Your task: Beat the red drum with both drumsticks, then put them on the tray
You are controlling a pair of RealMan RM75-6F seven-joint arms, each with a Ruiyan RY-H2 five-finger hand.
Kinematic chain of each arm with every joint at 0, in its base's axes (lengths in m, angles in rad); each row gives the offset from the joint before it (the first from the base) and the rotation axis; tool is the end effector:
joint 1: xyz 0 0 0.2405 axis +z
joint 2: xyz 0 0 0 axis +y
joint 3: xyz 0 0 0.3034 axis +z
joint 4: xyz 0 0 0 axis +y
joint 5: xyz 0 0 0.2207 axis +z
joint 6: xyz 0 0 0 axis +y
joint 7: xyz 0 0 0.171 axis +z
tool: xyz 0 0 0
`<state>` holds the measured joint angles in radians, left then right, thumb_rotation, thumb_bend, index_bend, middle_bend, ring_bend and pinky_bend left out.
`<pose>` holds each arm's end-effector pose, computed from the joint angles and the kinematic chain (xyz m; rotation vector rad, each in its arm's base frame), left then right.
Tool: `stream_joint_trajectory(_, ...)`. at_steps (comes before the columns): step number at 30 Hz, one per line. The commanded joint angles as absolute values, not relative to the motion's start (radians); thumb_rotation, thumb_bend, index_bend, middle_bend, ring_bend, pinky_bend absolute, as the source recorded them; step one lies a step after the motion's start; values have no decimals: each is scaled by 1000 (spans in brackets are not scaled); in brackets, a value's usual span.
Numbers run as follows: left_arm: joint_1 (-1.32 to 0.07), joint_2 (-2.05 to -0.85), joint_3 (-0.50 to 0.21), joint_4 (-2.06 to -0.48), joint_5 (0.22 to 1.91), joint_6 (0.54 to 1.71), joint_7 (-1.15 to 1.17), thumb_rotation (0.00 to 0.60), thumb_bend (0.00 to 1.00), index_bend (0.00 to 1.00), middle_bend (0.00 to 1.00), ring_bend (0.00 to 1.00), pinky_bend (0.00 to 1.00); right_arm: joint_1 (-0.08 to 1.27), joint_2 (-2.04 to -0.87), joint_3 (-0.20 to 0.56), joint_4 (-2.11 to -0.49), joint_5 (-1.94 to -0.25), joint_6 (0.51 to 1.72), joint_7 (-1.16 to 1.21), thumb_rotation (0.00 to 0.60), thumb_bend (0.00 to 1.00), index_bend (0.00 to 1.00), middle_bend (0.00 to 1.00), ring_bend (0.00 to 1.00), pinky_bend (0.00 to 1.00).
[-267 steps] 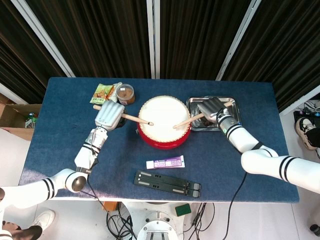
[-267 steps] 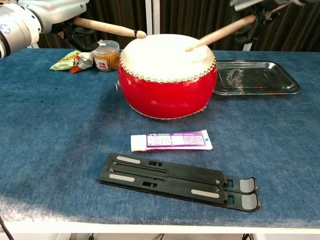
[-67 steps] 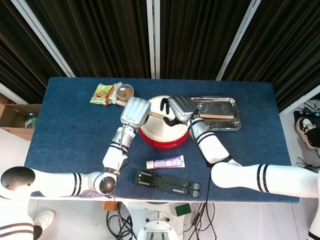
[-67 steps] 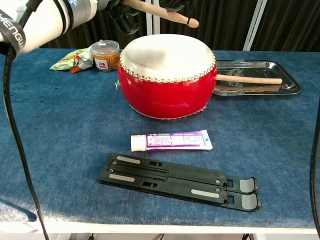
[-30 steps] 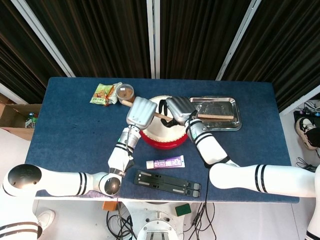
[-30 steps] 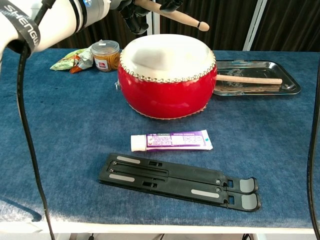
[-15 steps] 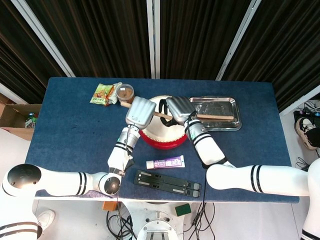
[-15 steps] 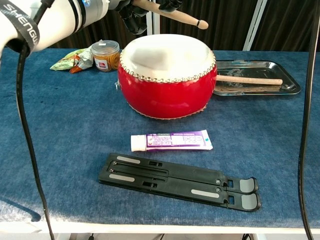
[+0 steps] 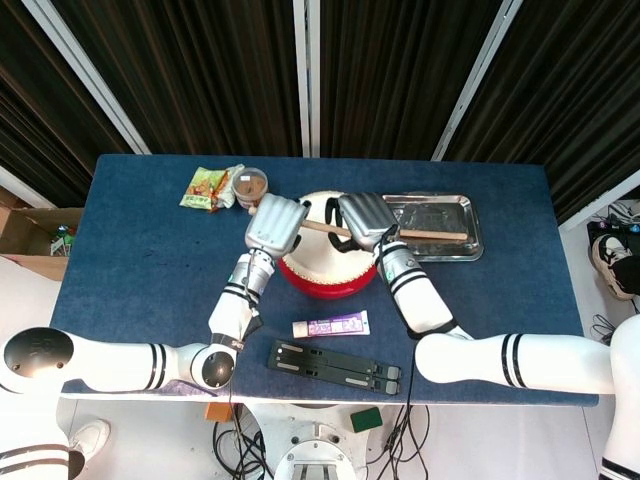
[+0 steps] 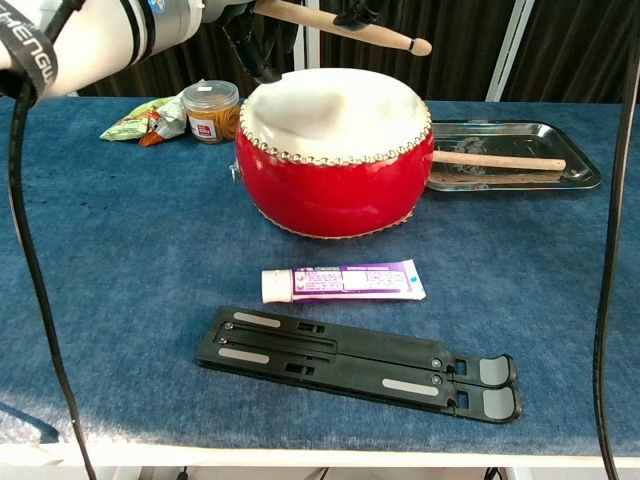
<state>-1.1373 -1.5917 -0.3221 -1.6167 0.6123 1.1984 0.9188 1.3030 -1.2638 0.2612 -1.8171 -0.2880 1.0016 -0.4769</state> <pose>-0.0128 0.4518 -0.0130 -1.7757 -0.6340 -0.8695 0.0058 -0.4572 0.0492 1.8011 -1.1381 0.9628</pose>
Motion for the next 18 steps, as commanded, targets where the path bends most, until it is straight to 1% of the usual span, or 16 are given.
stream_joint_trajectory(1,-1131,-1586,-323,-1614,611,1203,909,600,170,277,336,471,879,1290,-1250,249,-1827,-306,1011,-493,600,723,760,657,501,481)
stream_joint_trajectory(4,-1122,-1577,-328,-1609,610,1208,891,600,160,231,290,426,818,1270,-1231,235,-1839,-334,1026,-505,600,745,783,669,509,483)
stream_joint_trajectory(8,-1110,-1557,-338,-1602,593,1203,870,600,160,210,262,396,749,1233,-1197,219,-1860,-376,1039,-506,600,761,807,687,517,489)
stream_joint_trajectory(12,-1093,-1533,-342,-1594,579,1200,849,600,159,204,260,382,724,1194,-1156,203,-1880,-417,1044,-501,600,771,825,702,522,492)
stream_joint_trajectory(18,-1049,-1485,-342,-1580,555,1199,805,600,160,204,260,382,724,1120,-1075,165,-1888,-479,1042,-491,600,778,847,715,530,497)
